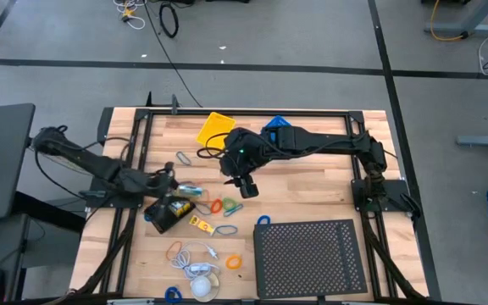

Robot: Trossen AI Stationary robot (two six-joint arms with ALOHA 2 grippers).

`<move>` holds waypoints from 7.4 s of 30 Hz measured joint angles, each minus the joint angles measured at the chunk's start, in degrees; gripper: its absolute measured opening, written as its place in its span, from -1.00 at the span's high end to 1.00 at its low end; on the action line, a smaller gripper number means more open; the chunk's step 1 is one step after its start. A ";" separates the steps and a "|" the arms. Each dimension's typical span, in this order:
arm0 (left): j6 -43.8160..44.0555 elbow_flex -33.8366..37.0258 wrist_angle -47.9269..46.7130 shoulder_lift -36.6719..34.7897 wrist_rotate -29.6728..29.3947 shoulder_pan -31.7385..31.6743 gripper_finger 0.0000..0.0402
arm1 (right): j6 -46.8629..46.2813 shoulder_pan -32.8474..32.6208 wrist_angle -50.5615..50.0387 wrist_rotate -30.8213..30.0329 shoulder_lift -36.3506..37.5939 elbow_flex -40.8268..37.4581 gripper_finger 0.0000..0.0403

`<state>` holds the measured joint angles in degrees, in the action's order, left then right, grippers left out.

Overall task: Pick & Place Office Desk Supplies
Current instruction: Put the crayon box into the black basket

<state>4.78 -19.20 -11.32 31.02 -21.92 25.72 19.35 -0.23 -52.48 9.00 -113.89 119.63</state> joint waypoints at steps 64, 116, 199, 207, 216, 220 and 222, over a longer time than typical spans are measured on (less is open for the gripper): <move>13.78 -0.02 -3.38 -1.04 -56.62 51.38 0.47 | -14.58 -4.16 58.62 9.15 -19.75 -0.11 0.03; 54.06 -1.77 -19.94 12.67 -36.34 53.44 0.47 | -2.54 -6.79 21.86 7.73 -14.53 -0.07 0.03; 79.70 -8.22 -38.29 27.20 -33.42 45.19 -0.08 | -0.83 -8.07 9.63 4.89 -10.09 -0.09 0.03; 76.80 -16.60 -48.36 27.18 -32.15 46.38 0.06 | -0.61 -8.07 9.63 4.85 -10.09 -0.09 0.03; 76.11 -24.16 -51.44 27.21 -28.23 50.65 0.31 | 0.95 -9.50 6.23 -0.05 -10.09 -0.07 0.42; 74.15 -23.59 -45.40 28.44 -22.32 52.20 0.75 | 2.32 -10.77 3.55 -0.08 -10.11 -0.09 0.92; 73.70 -23.16 -43.12 30.19 -21.94 52.67 0.93 | 2.36 -11.48 3.37 -1.24 -10.11 -0.07 0.93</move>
<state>78.48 -42.36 -54.45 61.20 -43.86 78.39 21.71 -11.71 -49.12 7.76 -124.01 119.57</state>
